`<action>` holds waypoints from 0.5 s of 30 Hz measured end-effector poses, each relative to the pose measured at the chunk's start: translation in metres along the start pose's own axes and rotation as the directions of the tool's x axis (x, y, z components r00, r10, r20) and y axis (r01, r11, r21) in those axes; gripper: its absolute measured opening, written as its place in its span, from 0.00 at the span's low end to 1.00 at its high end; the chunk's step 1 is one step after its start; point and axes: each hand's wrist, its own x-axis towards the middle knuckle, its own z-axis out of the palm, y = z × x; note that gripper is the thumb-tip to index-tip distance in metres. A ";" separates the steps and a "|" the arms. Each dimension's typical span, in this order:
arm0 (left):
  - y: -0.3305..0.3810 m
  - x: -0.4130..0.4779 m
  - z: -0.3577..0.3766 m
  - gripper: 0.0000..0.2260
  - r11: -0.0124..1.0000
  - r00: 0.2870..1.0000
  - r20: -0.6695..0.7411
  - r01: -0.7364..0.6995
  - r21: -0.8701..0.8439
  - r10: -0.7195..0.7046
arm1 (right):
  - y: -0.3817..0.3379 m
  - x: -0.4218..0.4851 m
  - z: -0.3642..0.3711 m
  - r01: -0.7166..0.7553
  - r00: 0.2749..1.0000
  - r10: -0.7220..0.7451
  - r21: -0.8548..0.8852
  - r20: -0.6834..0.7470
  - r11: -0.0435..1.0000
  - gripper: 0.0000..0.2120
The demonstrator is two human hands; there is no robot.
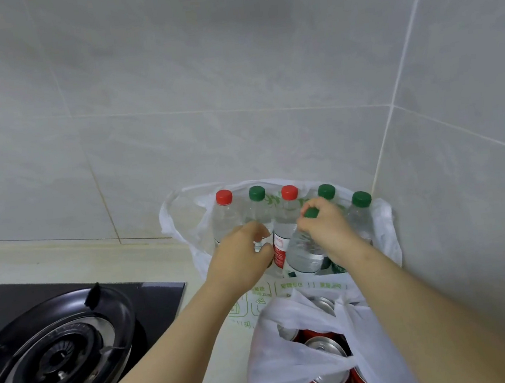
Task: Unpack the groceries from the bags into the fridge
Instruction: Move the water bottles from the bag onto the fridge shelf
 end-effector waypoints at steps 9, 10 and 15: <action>-0.012 0.027 0.028 0.27 0.995 0.974 0.207 0.097 -0.029 -0.089 | 0.004 0.004 0.030 0.003 0.994 -0.013 0.096 0.111 0.995 0.08; -0.011 0.028 0.032 0.28 0.990 0.971 0.221 0.108 -0.088 -0.086 | 0.007 0.003 0.029 -0.028 0.990 0.010 0.126 0.139 0.992 0.10; -0.004 0.043 0.048 0.26 0.904 0.959 0.254 0.216 -0.370 -0.125 | 0.028 0.019 -0.005 -0.036 0.963 0.081 0.177 -0.257 0.984 0.11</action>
